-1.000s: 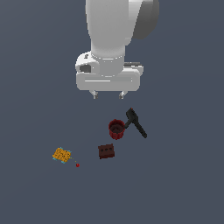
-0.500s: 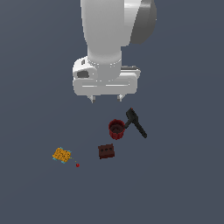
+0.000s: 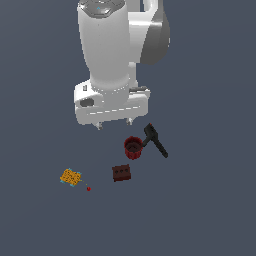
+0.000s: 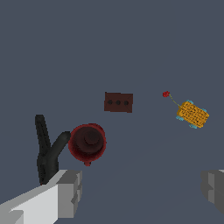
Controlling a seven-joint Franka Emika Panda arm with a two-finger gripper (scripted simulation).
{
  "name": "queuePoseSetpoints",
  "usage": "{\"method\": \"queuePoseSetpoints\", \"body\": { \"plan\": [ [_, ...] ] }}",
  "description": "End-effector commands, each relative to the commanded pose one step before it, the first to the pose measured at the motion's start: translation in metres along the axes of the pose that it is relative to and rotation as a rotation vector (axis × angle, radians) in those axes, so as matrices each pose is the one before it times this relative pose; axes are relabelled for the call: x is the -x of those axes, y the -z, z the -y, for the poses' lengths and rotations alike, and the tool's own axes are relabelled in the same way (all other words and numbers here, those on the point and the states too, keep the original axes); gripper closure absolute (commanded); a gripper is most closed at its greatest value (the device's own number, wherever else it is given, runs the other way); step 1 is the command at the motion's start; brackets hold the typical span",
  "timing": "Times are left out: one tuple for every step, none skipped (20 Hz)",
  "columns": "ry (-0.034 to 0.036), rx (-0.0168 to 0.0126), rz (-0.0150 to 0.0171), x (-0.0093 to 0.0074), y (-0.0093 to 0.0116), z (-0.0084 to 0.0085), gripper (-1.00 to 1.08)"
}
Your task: Pick up a designated object from a clutter of objects.
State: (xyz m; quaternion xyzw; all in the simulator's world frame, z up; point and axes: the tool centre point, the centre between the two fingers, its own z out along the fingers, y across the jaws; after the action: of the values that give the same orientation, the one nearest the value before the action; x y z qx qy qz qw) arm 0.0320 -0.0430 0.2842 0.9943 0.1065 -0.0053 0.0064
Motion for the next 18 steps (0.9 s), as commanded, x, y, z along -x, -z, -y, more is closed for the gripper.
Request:
{"method": "queuePoseSetpoints", "body": {
  "plan": [
    [0.05039, 0.00022, -0.00001, -0.00627, -0.00813, -0.00934, -0.92],
    [0.02037, 0.00005, -0.00008, -0.00228, -0.00335, -0.00388, -0.92],
    [0.02036, 0.00003, -0.00009, -0.00214, -0.00340, -0.00395, -0.92],
    [0.02036, 0.00002, -0.00009, -0.00200, -0.00345, -0.00401, -0.92],
    [0.02037, 0.00001, -0.00010, -0.00187, -0.00350, -0.00405, -0.92],
    [0.02036, 0.00000, -0.00010, -0.00172, -0.00356, -0.00410, -0.92],
    [0.02037, -0.00001, -0.00011, -0.00158, -0.00361, -0.00414, -0.92],
    [0.02036, -0.00002, -0.00012, -0.00144, -0.00366, -0.00418, -0.92],
    [0.02036, -0.00003, -0.00013, -0.00129, -0.00371, -0.00421, -0.92],
    [0.02036, -0.00004, -0.00013, -0.00114, -0.00376, -0.00423, -0.92],
    [0.02036, -0.00005, -0.00014, -0.00100, -0.00381, -0.00425, -0.92],
    [0.02034, -0.00006, -0.00016, -0.00085, -0.00386, -0.00427, -0.92],
    [0.02034, -0.00007, -0.00017, -0.00070, -0.00390, -0.00428, -0.92],
    [0.02036, -0.00008, -0.00018, -0.00055, -0.00395, -0.00428, -0.92],
    [0.02033, -0.00008, -0.00019, -0.00040, -0.00400, -0.00429, -0.92],
    [0.02034, -0.00009, -0.00020, -0.00025, -0.00405, -0.00427, -0.92],
    [0.02033, -0.00010, -0.00022, -0.00010, -0.00409, -0.00427, -0.92],
    [0.02033, -0.00010, -0.00023, 0.00005, -0.00414, -0.00425, -0.92]
  ]
}}
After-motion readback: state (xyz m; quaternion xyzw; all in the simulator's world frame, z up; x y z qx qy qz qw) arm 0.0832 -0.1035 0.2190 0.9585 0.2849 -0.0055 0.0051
